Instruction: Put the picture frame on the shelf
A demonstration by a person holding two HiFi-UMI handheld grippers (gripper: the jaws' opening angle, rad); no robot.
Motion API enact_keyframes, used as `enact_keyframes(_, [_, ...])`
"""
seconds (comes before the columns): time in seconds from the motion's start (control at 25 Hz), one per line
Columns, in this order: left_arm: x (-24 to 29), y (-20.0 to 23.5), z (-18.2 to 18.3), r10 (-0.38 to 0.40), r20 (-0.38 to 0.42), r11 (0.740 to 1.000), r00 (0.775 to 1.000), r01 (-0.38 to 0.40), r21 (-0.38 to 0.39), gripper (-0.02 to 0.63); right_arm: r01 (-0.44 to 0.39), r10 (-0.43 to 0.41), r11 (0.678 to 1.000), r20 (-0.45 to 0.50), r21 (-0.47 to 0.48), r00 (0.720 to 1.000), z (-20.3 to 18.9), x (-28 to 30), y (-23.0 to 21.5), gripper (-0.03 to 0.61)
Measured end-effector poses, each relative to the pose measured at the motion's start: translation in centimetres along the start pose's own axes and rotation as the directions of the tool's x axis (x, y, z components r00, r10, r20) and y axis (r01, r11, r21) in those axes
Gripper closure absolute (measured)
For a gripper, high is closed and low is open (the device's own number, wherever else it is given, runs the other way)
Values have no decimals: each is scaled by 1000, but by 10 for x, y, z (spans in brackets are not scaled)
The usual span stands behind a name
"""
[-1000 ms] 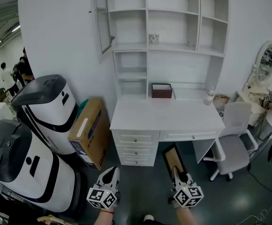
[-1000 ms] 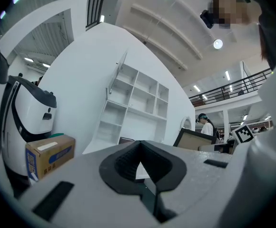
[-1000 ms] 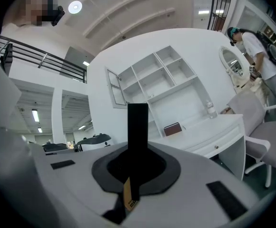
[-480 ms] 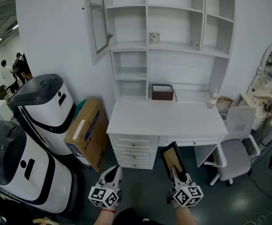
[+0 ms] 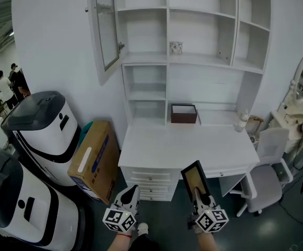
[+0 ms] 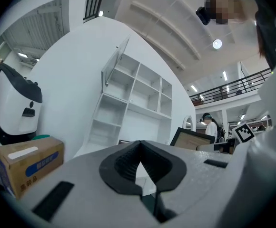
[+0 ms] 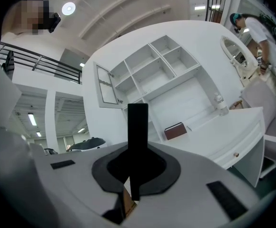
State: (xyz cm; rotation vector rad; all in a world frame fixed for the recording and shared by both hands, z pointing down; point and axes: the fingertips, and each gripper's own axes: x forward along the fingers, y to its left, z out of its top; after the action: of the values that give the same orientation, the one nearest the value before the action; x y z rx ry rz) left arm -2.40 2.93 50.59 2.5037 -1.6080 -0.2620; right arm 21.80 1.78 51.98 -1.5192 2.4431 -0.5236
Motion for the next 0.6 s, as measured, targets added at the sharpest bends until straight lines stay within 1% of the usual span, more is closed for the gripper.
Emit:
enact_keyframes(0.24, [63,54,19,-22,3,1000,1000,22,-5,611,5,-5,1000,-4,-5,1000,9,83,0,568])
enact_keyframes(0.6, [134,133,25,-48,-23,999,999,48,-17,611,17,-17,1000,-21,14,1000,-1,191,1,568])
